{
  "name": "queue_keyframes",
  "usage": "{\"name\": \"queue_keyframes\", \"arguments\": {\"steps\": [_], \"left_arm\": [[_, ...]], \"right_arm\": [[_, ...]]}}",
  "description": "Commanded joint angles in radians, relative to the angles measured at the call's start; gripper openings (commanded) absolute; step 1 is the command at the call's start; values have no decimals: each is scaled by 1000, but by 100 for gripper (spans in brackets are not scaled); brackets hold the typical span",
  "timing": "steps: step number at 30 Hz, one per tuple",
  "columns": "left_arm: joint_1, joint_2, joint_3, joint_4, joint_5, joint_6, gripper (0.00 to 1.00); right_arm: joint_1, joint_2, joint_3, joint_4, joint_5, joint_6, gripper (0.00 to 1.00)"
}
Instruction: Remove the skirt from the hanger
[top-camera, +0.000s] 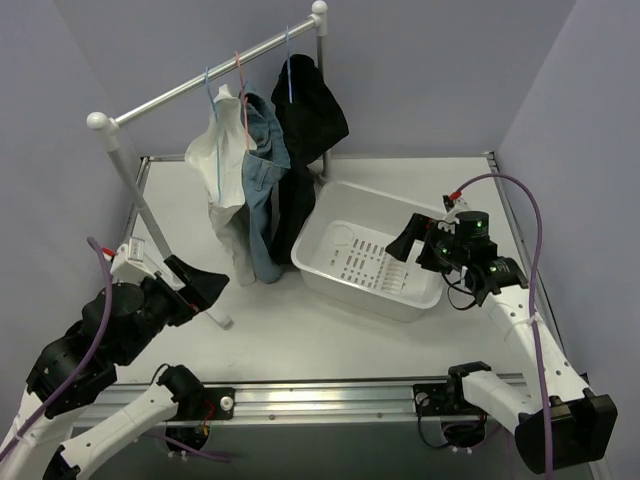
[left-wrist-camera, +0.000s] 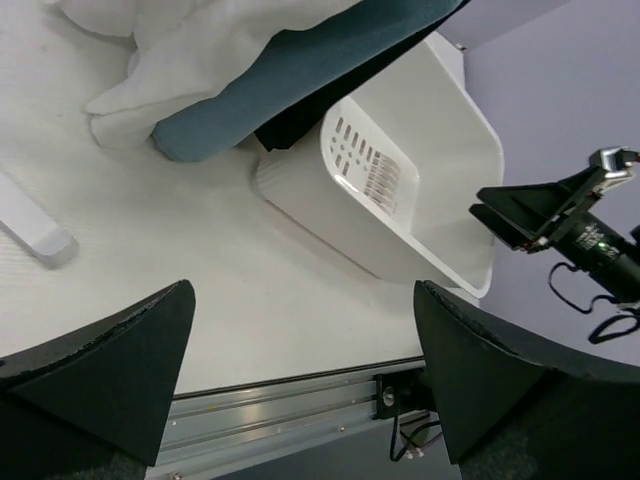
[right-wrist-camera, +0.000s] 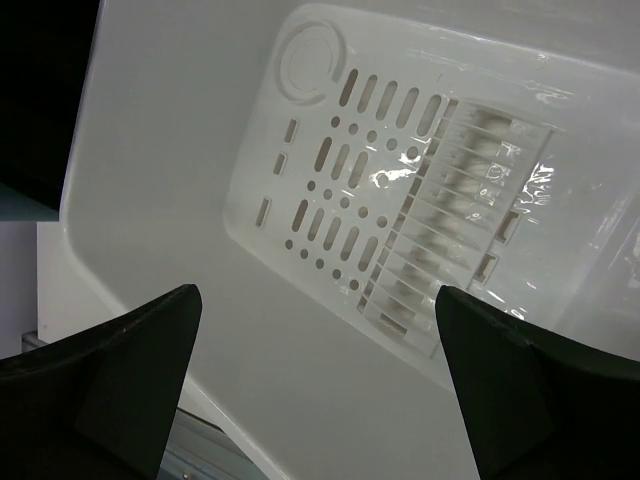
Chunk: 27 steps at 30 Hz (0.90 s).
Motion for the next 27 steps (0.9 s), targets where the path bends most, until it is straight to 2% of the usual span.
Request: {"name": "queue_keyframes", "arguments": {"steps": [1, 2, 5, 6, 13, 15, 19, 27], "left_arm": [[-4, 100, 83, -25, -62, 58, 100], [-4, 122, 103, -23, -69, 100, 96], [-4, 224, 221, -49, -125, 149, 93], [-4, 253, 290, -67, -137, 161, 92], [-3, 427, 517, -69, -232, 261, 90], [-3, 432, 514, 39, -226, 376, 90], [-1, 441, 503, 205, -212, 506, 90], [82, 608, 667, 235, -182, 626, 89]], "right_arm": [[-7, -34, 26, 15, 17, 2, 100], [-7, -40, 34, 18, 14, 2, 100], [-7, -49, 48, 2, 23, -4, 100], [-7, -51, 56, -11, 32, -5, 100], [-2, -52, 49, -8, -6, 1, 100], [1, -48, 57, -4, -29, -10, 100], [11, -60, 85, 1, -72, -25, 100], [13, -69, 131, -28, -57, -67, 100]]}}
